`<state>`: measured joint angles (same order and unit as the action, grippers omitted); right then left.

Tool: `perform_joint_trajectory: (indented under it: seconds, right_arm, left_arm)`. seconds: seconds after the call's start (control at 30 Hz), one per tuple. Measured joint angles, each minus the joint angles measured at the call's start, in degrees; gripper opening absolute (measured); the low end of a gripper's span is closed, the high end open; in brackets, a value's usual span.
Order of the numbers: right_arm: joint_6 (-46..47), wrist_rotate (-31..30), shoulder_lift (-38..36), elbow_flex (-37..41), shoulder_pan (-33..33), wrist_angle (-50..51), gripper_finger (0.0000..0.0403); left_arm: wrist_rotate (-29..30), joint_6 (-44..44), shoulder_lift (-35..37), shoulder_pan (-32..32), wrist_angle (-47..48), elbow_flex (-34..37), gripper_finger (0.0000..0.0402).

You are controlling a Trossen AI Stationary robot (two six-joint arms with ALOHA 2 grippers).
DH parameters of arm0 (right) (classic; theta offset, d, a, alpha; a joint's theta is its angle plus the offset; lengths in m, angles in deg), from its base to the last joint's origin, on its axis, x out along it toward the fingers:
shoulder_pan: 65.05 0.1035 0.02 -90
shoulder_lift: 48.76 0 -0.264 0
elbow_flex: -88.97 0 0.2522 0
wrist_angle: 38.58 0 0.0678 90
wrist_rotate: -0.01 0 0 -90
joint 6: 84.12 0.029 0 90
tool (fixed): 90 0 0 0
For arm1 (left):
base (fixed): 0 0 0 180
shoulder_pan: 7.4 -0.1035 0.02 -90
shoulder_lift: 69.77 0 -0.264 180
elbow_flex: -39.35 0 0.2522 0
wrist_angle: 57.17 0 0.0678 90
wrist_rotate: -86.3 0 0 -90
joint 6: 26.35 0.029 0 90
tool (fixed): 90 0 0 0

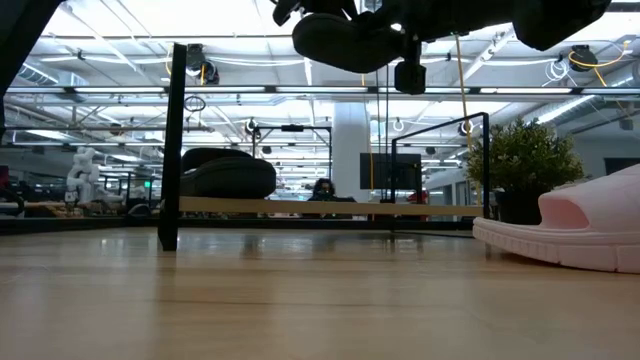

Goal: Pick and place slides into the shelf
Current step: Put the black slipper on the shelf

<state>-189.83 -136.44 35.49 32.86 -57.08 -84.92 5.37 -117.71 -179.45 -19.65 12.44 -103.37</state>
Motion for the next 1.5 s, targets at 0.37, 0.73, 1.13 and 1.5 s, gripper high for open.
perform_joint_trajectory:
  seconds: [0.37, 0.73, 1.13, 1.5]
  right_arm:
    - [0.78, -1.71, 0.0, 0.02, 0.54, 0.61, 0.0033]
    - [4.32, -2.96, -0.11, -0.02, 1.42, 0.36, 0.0047]
    - [15.46, -15.41, 0.0, -0.02, 8.01, 0.38, 0.0166]
    - [16.98, -29.58, -0.74, 0.02, 21.78, -0.98, 0.0175]
  left_arm:
    - [-5.69, 1.1, -4.64, -1.5, -6.71, -0.02, 0.0085]
    - [-6.95, 9.3, -4.75, -1.65, -11.28, 0.04, 0.0009]
    - [-5.23, 14.44, -2.81, -1.51, -13.68, 0.07, 0.0001]
    - [12.92, 23.22, 5.09, 2.59, -13.77, 0.02, 0.0001]
